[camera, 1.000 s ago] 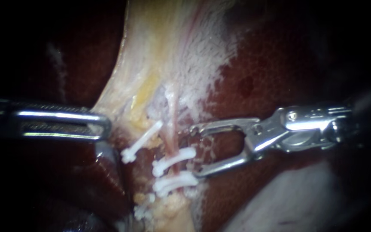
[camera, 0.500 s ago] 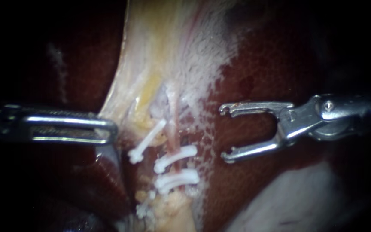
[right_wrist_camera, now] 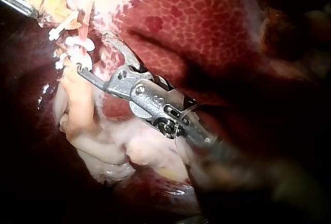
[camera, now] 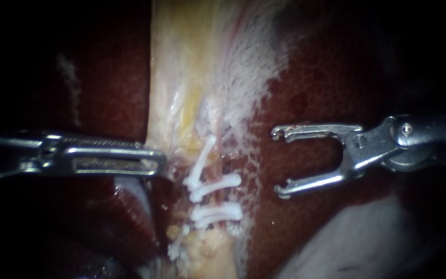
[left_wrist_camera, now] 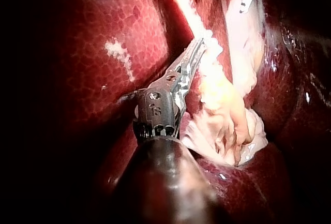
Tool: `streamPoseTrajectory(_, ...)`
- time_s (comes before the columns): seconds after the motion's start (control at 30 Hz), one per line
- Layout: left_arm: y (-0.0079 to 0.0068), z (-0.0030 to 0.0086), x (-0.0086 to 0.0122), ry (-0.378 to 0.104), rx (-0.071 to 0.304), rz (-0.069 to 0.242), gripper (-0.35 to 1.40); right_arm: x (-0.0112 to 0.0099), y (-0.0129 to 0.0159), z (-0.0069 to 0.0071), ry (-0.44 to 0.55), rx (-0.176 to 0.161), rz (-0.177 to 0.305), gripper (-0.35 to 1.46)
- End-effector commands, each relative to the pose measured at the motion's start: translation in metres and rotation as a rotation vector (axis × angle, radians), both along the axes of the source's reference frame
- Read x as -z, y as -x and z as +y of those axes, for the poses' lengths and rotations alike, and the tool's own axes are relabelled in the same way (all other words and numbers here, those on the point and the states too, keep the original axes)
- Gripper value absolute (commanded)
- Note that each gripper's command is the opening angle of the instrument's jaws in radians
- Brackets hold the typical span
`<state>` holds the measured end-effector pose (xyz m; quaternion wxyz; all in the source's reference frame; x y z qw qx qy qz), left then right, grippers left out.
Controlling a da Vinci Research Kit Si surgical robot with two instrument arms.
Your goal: Going back third clip right tube
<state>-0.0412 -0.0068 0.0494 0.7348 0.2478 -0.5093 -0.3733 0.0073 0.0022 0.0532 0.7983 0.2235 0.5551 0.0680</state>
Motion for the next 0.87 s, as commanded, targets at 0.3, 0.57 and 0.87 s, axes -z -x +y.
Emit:
streamPoseTrajectory(0.3, 0.0001, -0.0001, -0.0001, 0.0, -0.006, -0.004, -0.35, 0.0, 0.0, -0.0001, 0.0, 0.001, 0.0, 0.6)
streamPoseTrajectory(0.57, 0.0001, -0.0001, -0.0001, 0.0, -0.006, -0.004, -0.35, 0.0, 0.0001, -0.0001, 0.0, 0.001, 0.0, 0.6)
streamPoseTrajectory(0.87, 0.0001, -0.0001, -0.0001, 0.0, -0.006, -0.004, -0.35, 0.0001, 0.0003, -0.0002, 0.0, 0.002, 0.001, 0.6)
